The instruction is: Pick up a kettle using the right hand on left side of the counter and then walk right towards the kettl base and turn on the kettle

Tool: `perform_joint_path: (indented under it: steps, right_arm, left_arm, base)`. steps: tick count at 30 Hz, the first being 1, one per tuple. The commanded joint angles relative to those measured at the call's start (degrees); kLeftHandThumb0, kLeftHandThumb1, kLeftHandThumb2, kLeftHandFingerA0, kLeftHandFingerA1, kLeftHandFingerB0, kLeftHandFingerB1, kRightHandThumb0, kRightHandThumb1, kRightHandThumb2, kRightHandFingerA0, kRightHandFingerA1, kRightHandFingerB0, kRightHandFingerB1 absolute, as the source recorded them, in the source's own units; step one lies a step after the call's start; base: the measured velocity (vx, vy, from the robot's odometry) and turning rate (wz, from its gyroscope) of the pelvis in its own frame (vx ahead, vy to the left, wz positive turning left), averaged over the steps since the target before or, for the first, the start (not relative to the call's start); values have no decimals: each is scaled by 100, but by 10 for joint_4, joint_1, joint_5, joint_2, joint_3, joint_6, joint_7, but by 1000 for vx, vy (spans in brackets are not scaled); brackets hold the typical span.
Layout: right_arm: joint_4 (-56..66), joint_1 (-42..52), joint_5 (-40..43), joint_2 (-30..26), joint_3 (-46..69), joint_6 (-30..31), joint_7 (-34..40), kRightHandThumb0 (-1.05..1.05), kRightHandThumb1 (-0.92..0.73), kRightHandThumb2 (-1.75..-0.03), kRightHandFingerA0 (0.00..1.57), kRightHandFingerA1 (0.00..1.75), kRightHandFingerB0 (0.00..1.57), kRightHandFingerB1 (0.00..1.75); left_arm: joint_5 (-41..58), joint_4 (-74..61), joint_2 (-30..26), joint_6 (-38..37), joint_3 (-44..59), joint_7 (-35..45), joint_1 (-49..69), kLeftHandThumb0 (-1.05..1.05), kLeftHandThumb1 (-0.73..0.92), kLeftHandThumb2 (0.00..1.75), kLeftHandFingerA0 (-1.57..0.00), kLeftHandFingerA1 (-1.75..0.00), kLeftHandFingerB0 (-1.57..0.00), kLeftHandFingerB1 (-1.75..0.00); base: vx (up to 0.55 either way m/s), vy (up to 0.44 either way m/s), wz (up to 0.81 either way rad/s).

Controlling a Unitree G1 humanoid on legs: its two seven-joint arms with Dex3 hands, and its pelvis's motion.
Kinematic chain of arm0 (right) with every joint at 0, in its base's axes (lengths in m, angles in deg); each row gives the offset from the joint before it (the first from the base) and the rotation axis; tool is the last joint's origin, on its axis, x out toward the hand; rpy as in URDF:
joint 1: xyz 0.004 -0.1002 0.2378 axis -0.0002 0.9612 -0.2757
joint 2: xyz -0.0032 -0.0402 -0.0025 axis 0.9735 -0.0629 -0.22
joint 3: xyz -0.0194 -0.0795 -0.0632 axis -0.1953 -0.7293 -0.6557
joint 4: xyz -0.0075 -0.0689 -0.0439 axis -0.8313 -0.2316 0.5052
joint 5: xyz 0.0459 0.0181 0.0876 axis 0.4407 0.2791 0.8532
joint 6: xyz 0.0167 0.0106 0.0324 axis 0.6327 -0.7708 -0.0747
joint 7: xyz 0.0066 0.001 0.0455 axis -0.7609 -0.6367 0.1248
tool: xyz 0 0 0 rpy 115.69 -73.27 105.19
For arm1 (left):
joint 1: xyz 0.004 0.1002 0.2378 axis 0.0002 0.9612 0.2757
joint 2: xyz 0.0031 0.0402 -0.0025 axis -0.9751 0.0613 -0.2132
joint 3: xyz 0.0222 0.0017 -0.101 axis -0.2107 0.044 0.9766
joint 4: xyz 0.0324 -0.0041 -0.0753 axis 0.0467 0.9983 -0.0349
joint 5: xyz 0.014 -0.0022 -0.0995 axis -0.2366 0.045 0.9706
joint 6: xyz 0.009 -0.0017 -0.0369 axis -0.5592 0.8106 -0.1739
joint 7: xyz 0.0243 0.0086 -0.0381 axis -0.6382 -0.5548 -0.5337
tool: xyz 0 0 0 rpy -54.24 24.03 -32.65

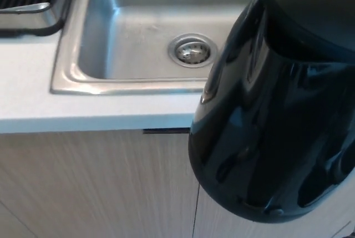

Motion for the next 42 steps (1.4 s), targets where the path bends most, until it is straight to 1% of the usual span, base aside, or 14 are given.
perform_joint_path:
  steps: [1,3,4,7,9,10,12,13,18,19,26,34,35,42]
  right_arm:
    - [5,-6,8,-5,5,-23,2,-17,-37,-147,110,175,87,161]
    - [2,-8,7,-5,7,-25,3,-16,-37,-148,110,175,87,161]
    - [1,-9,5,-4,9,-26,7,-13,-44,-146,112,175,92,153]
    - [-2,-8,4,-6,9,-34,6,-13,-45,-146,113,175,93,152]
    - [-6,-7,3,-11,7,-39,3,-14,-45,-146,113,175,93,152]
    - [-8,-8,3,-12,7,-40,3,-17,-40,-144,111,175,89,160]
    - [-10,-9,1,-15,6,-41,4,-17,-39,-144,111,175,89,160]
    - [-12,-11,1,-18,6,-45,3,-15,-44,-145,114,175,93,152]
    - [-16,-13,5,-21,9,-49,3,-15,-43,-147,114,175,94,152]
    - [-16,-16,4,-23,9,-45,4,-19,-39,-144,108,175,86,160]
    - [-17,-21,6,-24,15,-39,5,-17,-39,-145,108,175,85,160]
    - [-22,-18,5,-26,13,-44,4,-17,-39,-145,109,175,86,159]
    - [-22,-15,6,-25,13,-46,4,-17,-38,-145,110,175,88,159]
    - [-22,-2,10,-25,17,-59,-2,-17,-37,-146,110,175,90,159]
  left_arm:
    - [24,181,-28,-72,30,19,-80,-6,53,103,-102,-89,-97,-75]
    - [15,201,-34,-78,30,12,-88,-5,53,99,-100,-89,-95,-74]
    - [19,218,-36,-87,35,21,-94,-4,52,100,-101,-89,-97,-74]
    - [22,255,-43,-97,41,29,-108,-4,53,98,-100,-86,-98,-72]
    - [24,270,-42,-107,46,31,-112,-4,54,99,-102,-86,-98,-71]
    - [24,274,-42,-111,47,33,-113,-5,54,97,-100,-86,-98,-71]
    - [23,281,-44,-113,48,31,-116,-4,53,99,-100,-87,-100,-72]
    - [19,284,-46,-114,46,27,-119,-4,53,99,-97,-87,-98,-73]
    - [23,298,-49,-120,50,31,-127,-5,54,96,-98,-88,-98,-74]
    - [19,299,-50,-125,48,27,-125,-5,53,98,-99,-89,-94,-73]
    - [19,307,-54,-131,46,24,-123,-3,53,99,-99,-86,-97,-72]
    - [26,319,-53,-139,51,37,-126,-3,52,102,-99,-86,-97,-73]
    - [28,321,-53,-137,53,37,-127,-3,54,96,-99,-84,-97,-71]
    - [34,318,-50,-140,59,41,-125,-5,54,98,-101,-89,-99,-74]
  base:
    - [0,0,0]
    - [-36,-54,-4]
    - [-69,-139,-1]
    - [-58,-198,-2]
    - [-55,-276,2]
    - [-9,-351,10]
    - [-9,-388,-43]
    - [-2,-358,-27]
    - [-16,-224,2]
    - [0,0,0]
    - [10,14,8]
    - [-26,-36,0]
    - [-58,-204,-5]
    - [-32,-315,-3]
